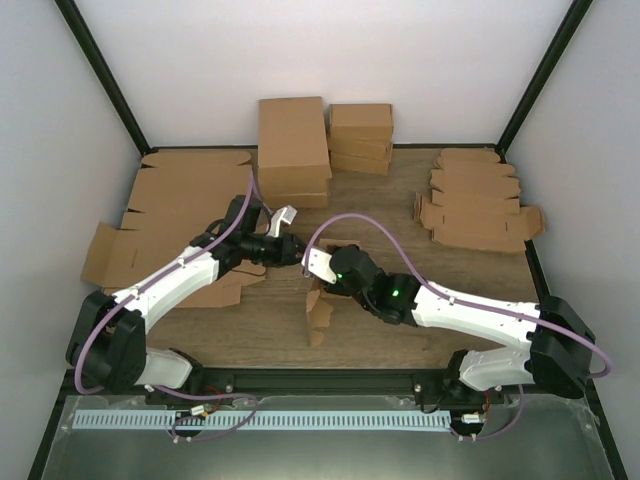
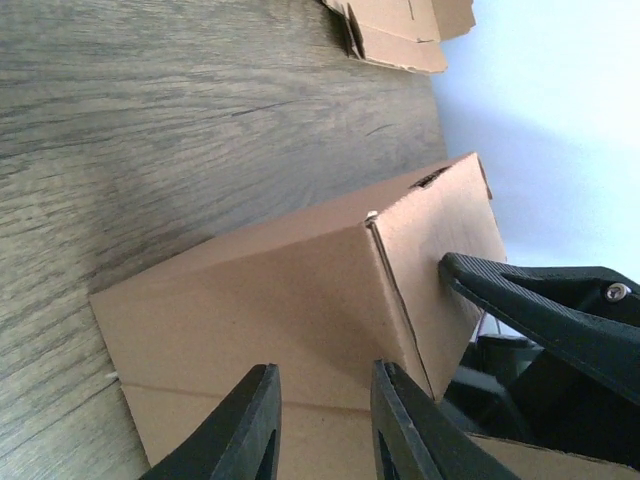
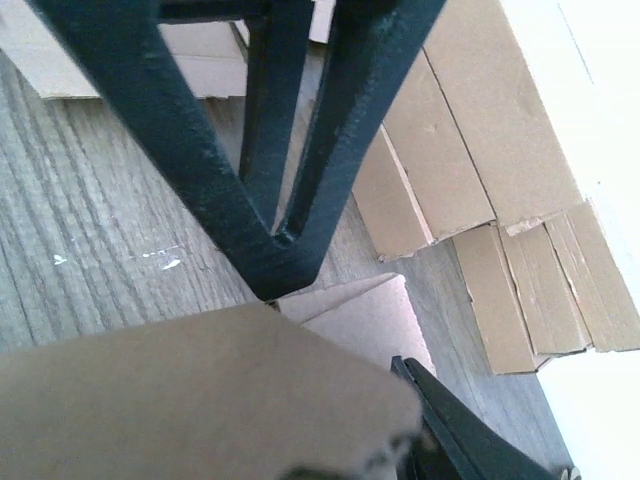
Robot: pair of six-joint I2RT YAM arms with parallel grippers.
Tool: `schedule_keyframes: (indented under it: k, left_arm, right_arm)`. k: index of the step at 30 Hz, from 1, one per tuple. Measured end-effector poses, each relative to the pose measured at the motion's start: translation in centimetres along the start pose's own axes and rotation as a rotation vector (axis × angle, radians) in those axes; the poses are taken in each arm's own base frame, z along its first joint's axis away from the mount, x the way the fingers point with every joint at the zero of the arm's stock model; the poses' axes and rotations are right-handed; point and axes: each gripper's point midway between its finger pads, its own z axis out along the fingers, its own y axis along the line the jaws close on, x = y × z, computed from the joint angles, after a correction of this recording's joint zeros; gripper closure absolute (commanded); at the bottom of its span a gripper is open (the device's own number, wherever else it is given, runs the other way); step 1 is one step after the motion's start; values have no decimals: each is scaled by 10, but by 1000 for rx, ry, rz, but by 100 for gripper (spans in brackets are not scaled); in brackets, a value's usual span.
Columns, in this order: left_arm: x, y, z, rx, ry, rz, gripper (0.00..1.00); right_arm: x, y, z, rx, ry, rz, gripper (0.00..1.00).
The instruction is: Fold the paper box
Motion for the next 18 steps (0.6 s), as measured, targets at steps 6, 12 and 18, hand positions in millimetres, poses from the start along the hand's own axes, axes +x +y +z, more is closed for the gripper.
schedule_keyframes:
  k: [6, 12, 18]
  left_arm:
    - [1, -2, -1, 8, 9, 7, 62]
    - [-16, -20, -26, -38, -51, 55, 57]
    - [-45, -83, -102, -37, -274, 206, 56]
  right_arm:
    - [0, -8, 1, 51, -3, -5, 74]
    - [0, -11, 0, 59, 5, 30, 79]
    - [-3, -18, -4, 1, 48, 186, 91]
